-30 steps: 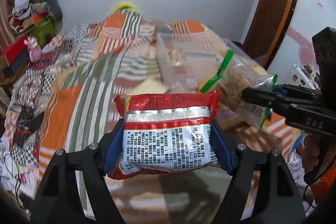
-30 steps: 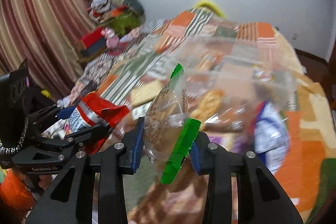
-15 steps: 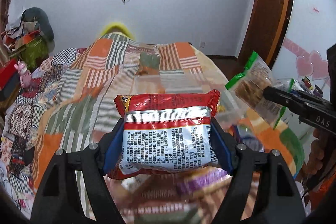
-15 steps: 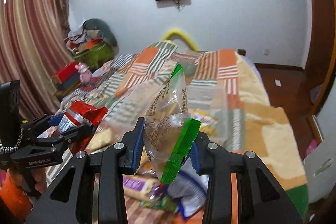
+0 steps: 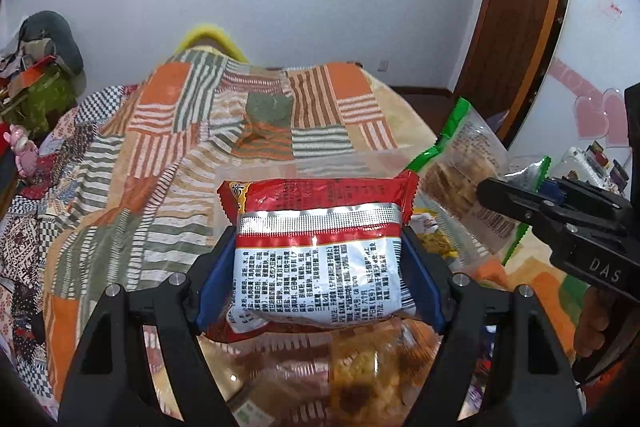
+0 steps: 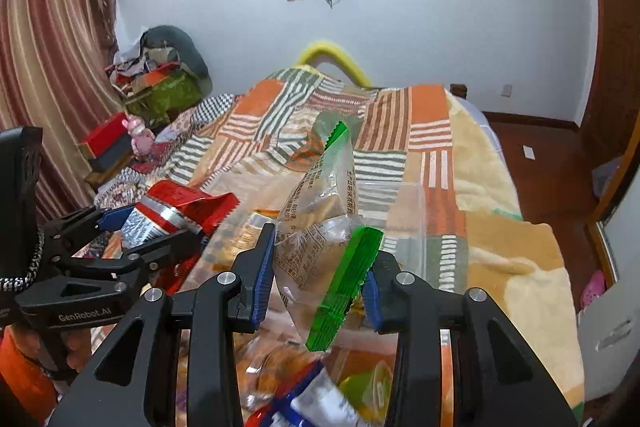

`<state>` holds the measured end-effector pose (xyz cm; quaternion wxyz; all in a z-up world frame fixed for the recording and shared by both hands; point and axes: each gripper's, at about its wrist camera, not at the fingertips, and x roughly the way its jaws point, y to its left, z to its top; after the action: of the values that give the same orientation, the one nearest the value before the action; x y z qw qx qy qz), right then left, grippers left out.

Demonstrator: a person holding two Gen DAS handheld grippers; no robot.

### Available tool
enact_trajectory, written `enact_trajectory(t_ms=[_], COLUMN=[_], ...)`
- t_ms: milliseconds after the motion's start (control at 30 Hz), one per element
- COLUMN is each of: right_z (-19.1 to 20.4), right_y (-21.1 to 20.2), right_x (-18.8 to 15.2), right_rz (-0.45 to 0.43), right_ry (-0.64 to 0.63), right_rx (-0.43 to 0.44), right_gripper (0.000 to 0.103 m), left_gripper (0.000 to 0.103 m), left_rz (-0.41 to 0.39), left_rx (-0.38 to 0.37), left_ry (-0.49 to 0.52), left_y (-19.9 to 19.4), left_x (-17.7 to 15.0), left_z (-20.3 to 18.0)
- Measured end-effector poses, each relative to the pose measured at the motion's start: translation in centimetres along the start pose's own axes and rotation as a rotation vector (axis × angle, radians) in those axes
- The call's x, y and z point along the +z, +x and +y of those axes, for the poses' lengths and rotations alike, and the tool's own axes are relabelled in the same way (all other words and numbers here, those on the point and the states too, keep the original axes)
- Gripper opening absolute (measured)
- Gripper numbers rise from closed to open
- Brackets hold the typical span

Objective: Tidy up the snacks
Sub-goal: 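Place the biscuit pack into the clear box with the left tool while the right drops the cookie bag in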

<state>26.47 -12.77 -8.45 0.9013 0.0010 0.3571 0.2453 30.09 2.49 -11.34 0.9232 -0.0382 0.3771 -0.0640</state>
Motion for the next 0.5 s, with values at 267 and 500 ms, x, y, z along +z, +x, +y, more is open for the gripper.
enact_trajectory(t_ms=[267,500], right_z=[-0.7,-0.8], right_y=[3.0,3.7], right_x=[-0.2,-0.5], right_rz=[0.081,0.122], right_ry=[-0.008,-0.015], right_rx=[-0.001,0.007], right_gripper=[0.035,0.040], left_gripper=[0.077,0.080], left_rz=[0.082,0.131], left_rx=[-0.013,-0.035], left_ry=[-0.002,-0.005], left_y=[4.4,6.1], left_x=[0.2,0.0], left_z=[0.4,0.2])
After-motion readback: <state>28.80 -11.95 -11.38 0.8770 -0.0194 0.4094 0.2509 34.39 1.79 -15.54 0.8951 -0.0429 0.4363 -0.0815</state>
